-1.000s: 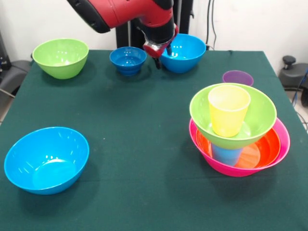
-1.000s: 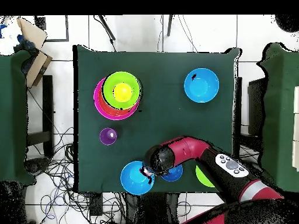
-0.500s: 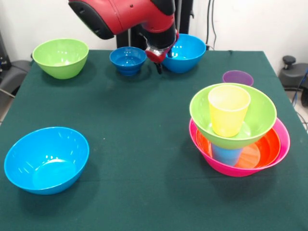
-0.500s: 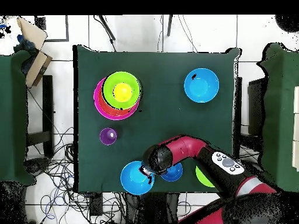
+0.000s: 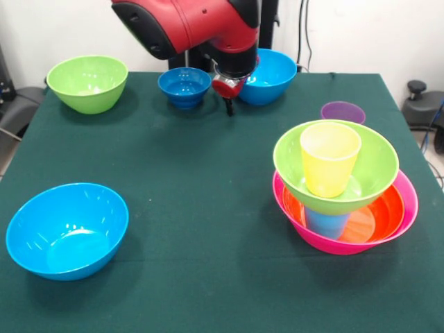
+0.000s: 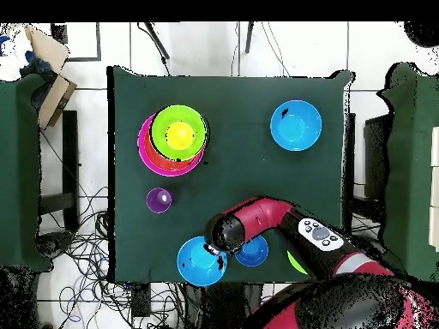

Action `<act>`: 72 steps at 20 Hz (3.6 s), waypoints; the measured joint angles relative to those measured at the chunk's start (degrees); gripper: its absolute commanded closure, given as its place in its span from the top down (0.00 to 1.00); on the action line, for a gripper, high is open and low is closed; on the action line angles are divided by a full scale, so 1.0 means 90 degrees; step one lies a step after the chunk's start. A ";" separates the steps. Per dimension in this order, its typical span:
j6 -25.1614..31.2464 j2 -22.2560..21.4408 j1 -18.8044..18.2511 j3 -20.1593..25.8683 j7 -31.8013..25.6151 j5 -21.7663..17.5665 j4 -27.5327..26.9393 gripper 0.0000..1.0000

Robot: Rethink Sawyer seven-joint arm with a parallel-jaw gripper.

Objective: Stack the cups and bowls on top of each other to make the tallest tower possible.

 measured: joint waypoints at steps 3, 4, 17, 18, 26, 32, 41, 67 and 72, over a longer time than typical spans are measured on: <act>-0.0038 -0.0007 0.0004 -0.0021 0.0000 0.0007 0.0004 1.00; -0.0038 -0.0006 0.0000 -0.0021 0.0000 0.0011 0.0004 1.00; -0.0217 -0.0067 -0.0187 0.0056 0.0000 0.0153 0.0181 0.00; -0.0365 -0.0075 -0.0261 0.0055 0.0000 0.0156 0.0185 0.00; -0.0518 -0.0323 -0.0305 0.0056 0.0000 0.0241 0.0217 0.00; -0.0524 -0.0658 -0.0331 0.0093 0.0000 0.0598 0.0215 0.00; -0.0518 -0.1057 -0.0434 0.0294 0.0000 0.1282 0.0215 0.00; 0.1967 -0.1940 -0.0722 0.1191 0.0000 0.2934 -0.0716 0.00; 0.2220 -0.1940 -0.0759 0.1394 0.0000 0.3349 -0.1167 0.00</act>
